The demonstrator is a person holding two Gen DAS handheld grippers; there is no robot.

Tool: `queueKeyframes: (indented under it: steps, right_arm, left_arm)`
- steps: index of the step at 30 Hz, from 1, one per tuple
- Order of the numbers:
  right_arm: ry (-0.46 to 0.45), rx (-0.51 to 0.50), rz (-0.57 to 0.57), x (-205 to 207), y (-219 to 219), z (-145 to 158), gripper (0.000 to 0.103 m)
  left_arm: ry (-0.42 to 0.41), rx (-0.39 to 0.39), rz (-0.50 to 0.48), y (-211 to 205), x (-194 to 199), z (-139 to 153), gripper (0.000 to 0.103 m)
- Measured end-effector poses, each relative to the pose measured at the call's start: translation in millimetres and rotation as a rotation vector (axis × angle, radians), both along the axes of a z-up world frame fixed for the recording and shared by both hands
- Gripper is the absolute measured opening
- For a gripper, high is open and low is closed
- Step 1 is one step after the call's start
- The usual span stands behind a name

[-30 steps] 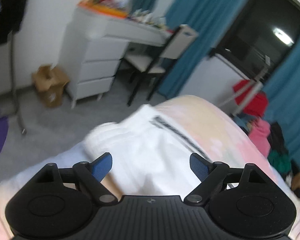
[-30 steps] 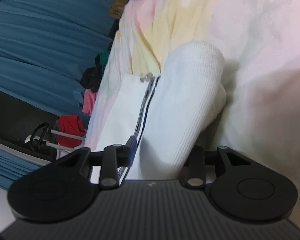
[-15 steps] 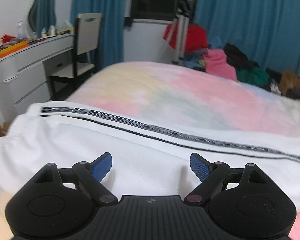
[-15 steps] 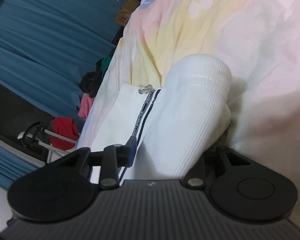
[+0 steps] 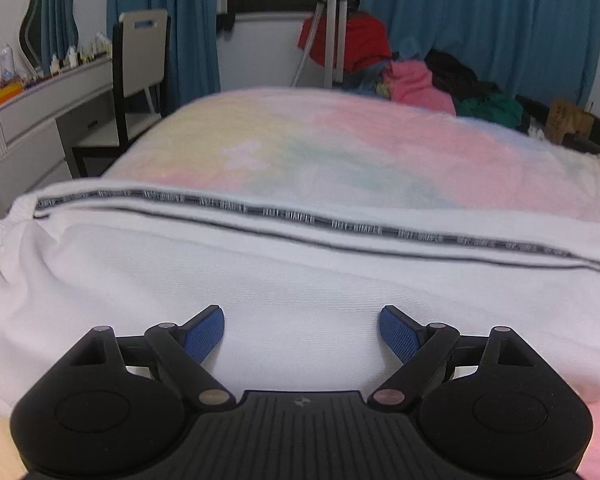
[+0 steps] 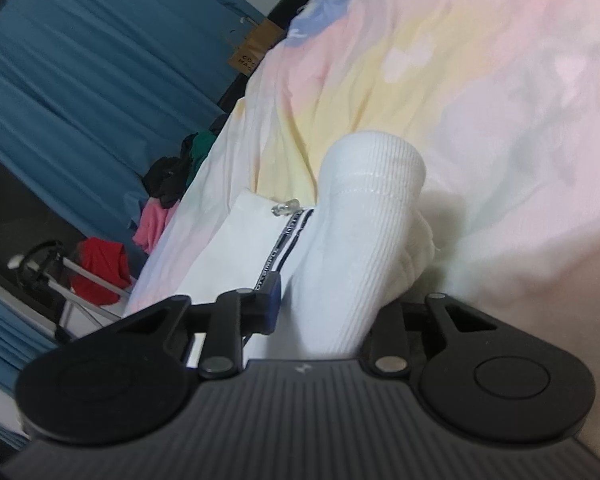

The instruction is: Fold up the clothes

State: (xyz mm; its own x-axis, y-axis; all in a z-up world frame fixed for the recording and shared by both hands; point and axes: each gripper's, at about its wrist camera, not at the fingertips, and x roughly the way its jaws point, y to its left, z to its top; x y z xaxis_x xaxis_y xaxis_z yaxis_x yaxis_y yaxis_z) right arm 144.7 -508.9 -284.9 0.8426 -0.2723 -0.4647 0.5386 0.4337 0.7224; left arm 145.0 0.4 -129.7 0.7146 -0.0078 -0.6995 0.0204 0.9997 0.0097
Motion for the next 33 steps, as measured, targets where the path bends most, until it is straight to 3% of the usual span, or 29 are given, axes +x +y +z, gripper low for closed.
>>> queueKeyframes:
  steps: [3,9,11,14,17,20,23,25,29,33]
  right_arm:
    - [0.017,-0.039,0.039,7,7,7,0.030]
    - [0.143,-0.055,0.116,26,21,6,0.030]
    - [0.153,-0.123,0.118,28,26,12,0.017]
    - [0.155,-0.223,0.090,29,39,30,0.013]
    - [0.150,-0.401,0.069,30,73,63,0.012]
    - [0.126,-0.664,0.071,30,127,103,0.012]
    - [0.078,-0.949,0.135,33,201,127,0.012]
    - [0.022,-1.100,0.208,32,252,134,0.012]
    - [-0.049,-1.298,0.398,29,345,119,0.012]
    - [-0.053,-1.474,0.649,22,415,69,0.012]
  left_arm:
    - [0.052,0.011,-0.008,3,5,-14,0.088]
    - [0.053,0.010,-0.011,8,5,-16,0.089]
    - [0.051,0.010,-0.011,9,4,-16,0.089]
    - [0.039,0.014,-0.012,9,1,-18,0.091]
    - [0.031,0.021,-0.020,8,0,-19,0.091]
    - [0.035,0.017,-0.023,12,-1,-11,0.091]
    - [-0.003,0.017,0.000,23,-4,7,0.091]
    - [-0.033,-0.050,0.031,40,-8,22,0.091]
    - [-0.097,-0.253,0.092,80,-20,50,0.091]
    - [-0.109,-0.386,0.108,106,-28,58,0.091]
